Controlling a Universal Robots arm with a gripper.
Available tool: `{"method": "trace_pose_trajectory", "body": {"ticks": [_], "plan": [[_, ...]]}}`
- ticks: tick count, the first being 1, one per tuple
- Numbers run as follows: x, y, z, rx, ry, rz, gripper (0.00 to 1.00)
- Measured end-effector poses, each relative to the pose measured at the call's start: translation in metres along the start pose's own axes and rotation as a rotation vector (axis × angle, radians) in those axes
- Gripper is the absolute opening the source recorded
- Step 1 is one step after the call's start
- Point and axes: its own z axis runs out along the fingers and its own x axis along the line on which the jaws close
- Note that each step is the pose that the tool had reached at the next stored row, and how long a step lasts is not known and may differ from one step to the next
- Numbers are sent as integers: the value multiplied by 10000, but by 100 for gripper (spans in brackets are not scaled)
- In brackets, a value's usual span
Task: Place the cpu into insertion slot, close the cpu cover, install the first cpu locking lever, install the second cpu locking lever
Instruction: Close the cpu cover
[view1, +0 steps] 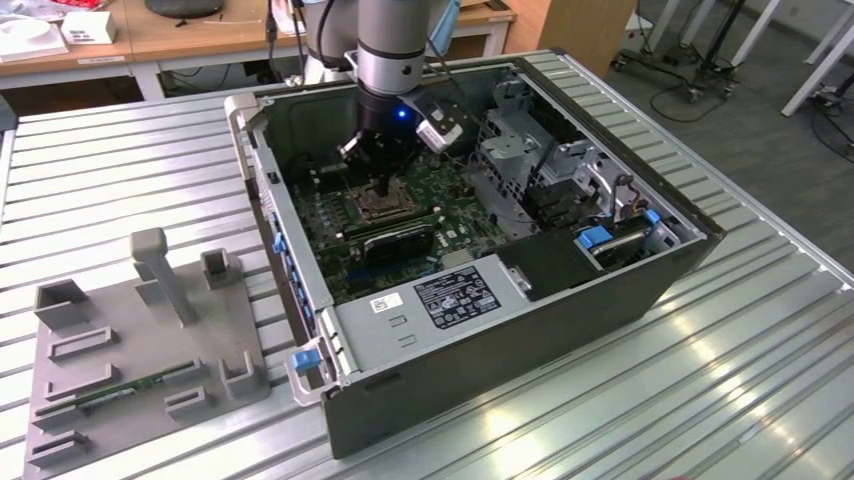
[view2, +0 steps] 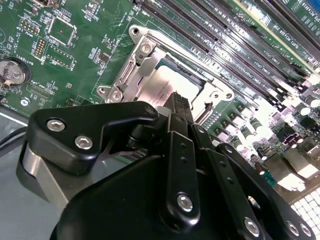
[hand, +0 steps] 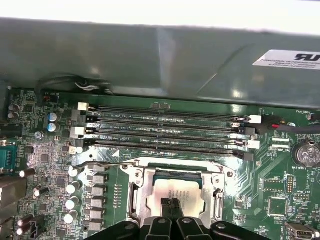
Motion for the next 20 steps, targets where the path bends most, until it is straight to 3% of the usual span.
{"method": "trace_pose_trajectory", "body": {"ticks": [6, 20], "plan": [[-38, -3, -2, 2, 1, -1, 11], [-39, -2, -46, 1, 1, 0, 11]]}}
